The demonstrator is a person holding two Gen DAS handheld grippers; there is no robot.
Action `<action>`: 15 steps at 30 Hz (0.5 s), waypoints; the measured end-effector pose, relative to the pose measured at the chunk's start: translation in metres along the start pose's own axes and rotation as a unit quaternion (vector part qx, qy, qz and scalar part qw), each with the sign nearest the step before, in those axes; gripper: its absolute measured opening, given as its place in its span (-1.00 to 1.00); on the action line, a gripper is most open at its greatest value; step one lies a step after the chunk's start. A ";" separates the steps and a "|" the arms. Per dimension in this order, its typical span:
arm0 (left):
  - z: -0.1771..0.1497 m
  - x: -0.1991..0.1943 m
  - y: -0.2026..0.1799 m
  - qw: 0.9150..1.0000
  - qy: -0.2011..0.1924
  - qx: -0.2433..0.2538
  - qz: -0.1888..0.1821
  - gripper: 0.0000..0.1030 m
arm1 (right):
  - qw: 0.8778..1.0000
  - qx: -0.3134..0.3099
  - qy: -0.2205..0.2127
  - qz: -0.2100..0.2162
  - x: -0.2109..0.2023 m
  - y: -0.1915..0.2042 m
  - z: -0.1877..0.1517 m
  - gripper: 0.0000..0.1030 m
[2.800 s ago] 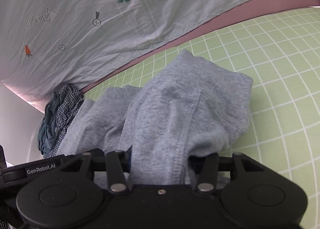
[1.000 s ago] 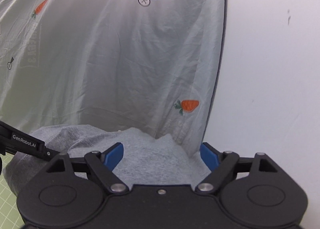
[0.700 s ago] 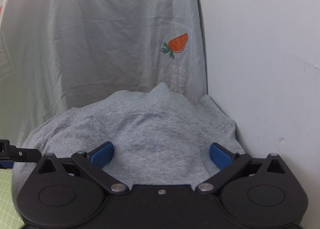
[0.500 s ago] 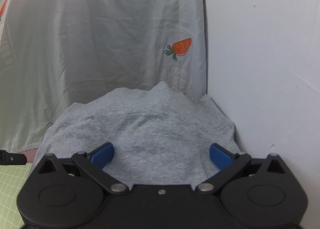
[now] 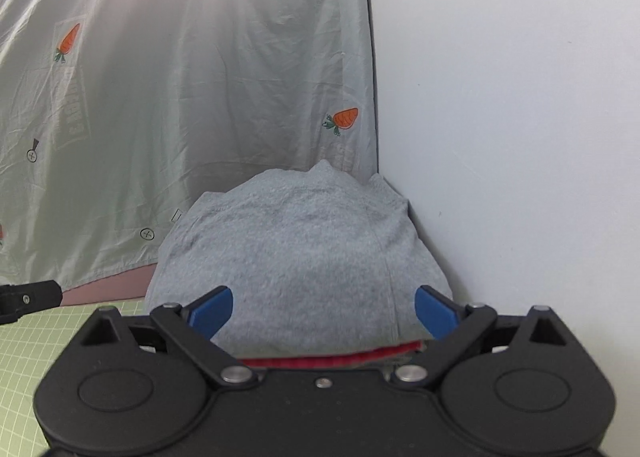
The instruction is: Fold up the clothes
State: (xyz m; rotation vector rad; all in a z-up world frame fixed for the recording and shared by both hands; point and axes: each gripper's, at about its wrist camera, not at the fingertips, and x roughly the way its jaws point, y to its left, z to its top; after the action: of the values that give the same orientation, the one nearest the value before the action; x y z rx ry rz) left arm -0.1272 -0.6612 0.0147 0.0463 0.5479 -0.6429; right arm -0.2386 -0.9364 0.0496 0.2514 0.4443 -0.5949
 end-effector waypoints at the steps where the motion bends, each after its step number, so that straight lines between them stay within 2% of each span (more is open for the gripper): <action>1: -0.008 -0.008 -0.001 1.000 0.003 0.008 0.000 1.00 | 1.000 0.003 0.003 0.000 -0.013 0.000 -0.008 0.91; 9: -0.057 -0.060 -0.003 0.997 0.037 0.059 -0.017 1.00 | 0.999 0.033 0.023 -0.013 -0.093 0.008 -0.064 0.91; 15: -0.076 -0.081 -0.006 0.995 0.049 0.080 -0.039 1.00 | 0.998 0.042 0.037 -0.023 -0.128 0.010 -0.092 0.91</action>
State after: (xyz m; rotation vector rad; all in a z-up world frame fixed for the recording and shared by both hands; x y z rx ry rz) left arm -0.2201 -0.6053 -0.0099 0.2091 0.5947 -0.7618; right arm -0.3572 -0.8342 0.0306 0.3456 0.4986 -0.6509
